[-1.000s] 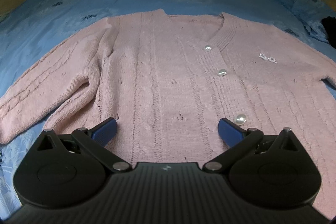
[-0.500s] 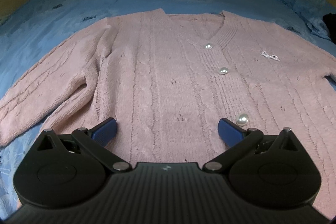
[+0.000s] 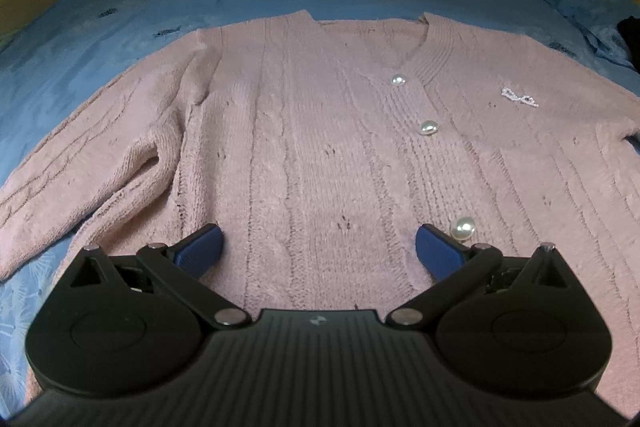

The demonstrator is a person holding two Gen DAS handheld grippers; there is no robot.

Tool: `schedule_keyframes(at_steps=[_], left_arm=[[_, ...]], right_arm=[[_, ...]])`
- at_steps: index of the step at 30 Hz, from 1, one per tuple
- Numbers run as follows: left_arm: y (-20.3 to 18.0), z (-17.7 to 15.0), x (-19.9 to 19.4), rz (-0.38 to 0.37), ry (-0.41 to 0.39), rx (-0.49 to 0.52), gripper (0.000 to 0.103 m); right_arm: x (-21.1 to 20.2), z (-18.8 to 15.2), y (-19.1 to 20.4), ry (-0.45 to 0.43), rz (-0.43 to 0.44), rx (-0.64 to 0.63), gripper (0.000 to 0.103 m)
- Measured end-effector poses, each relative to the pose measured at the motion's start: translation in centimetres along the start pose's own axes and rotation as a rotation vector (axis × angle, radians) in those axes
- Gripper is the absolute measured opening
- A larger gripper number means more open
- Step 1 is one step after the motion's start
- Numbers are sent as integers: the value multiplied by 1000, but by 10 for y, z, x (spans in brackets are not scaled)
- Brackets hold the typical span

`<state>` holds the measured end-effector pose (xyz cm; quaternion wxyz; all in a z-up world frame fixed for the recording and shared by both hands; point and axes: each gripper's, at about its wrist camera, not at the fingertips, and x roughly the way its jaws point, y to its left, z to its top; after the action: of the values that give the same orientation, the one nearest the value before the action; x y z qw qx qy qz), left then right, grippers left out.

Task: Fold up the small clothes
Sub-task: 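Grasp the pink cardigan sleeve cuff with the right gripper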

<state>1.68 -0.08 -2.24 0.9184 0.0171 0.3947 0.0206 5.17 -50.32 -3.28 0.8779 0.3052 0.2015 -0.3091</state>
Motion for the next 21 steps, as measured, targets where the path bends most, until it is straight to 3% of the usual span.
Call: schedule_keyframes(at_steps=[9,14,21], left_arm=[[0,4,-1,-8,-4,26,103],[1,20,-15,20,-40,71,103],[18,45,-28,32,-73,35,103]], right_arm=[[-12,4,15,-20,116,-39,13],[-30,5,36,-37,212,-102,13],[-56,4,67,-13,355,-146,13]])
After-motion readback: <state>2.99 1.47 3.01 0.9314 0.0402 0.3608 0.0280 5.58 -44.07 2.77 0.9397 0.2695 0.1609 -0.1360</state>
